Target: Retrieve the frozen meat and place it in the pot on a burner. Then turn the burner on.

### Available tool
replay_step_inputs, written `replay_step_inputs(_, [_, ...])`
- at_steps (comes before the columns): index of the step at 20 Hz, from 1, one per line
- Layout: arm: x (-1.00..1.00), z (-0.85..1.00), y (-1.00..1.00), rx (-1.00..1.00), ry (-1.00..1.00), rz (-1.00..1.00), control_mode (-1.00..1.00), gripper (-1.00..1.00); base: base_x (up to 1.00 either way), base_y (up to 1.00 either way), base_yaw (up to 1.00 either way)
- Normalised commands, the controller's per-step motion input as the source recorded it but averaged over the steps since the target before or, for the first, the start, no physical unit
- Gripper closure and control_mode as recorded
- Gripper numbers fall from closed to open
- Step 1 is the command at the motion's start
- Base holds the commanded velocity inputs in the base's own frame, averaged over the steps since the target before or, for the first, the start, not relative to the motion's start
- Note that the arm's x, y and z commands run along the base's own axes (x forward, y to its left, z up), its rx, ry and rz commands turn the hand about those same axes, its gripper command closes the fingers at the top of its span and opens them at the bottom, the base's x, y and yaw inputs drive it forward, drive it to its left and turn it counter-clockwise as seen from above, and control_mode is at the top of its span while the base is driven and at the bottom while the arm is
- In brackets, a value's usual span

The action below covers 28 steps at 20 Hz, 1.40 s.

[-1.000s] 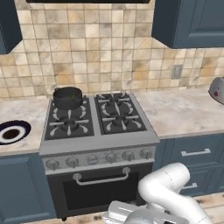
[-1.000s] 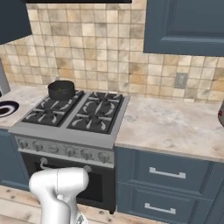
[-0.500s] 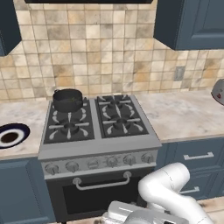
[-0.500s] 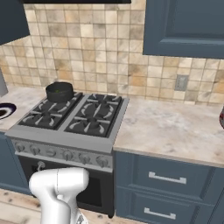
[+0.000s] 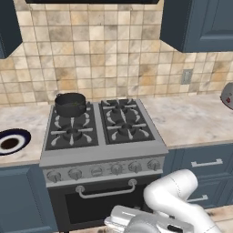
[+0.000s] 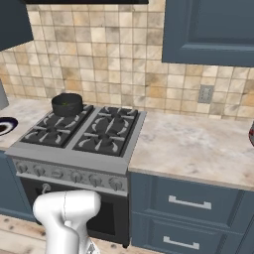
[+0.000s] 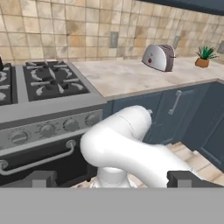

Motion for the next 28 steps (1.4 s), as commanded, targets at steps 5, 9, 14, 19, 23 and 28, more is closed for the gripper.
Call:
replay_step_inputs(5, [0.63,-0.10,-0.04,-0.01,-0.03,0.13,-1.00,-1.00,0.00,0.00,0.00])
replay_step_inputs(9, [0.51,-0.26,0.02,-0.12,-0.09,0.25,-1.00,-1.00,0.00,0.00,0.00])
replay_step_inputs(14, [0.11,-0.60,0.03,-0.23,-0.11,0.17,-1.00,-1.00,0.00,0.00,0.00])
replay_step_inputs(19, [0.00,-0.52,0.00,-0.04,-0.47,0.13,-1.00,-1.00,0.00,0.00,0.00])
replay_step_inputs(23, [0.00,-0.22,0.11,0.00,-0.67,0.21,-1.00,-1.00,0.00,0.00,0.00])
replay_step_inputs(28, [0.06,-0.19,-0.09,0.05,-0.19,0.18,-1.00,-1.00,0.00,0.00,0.00])
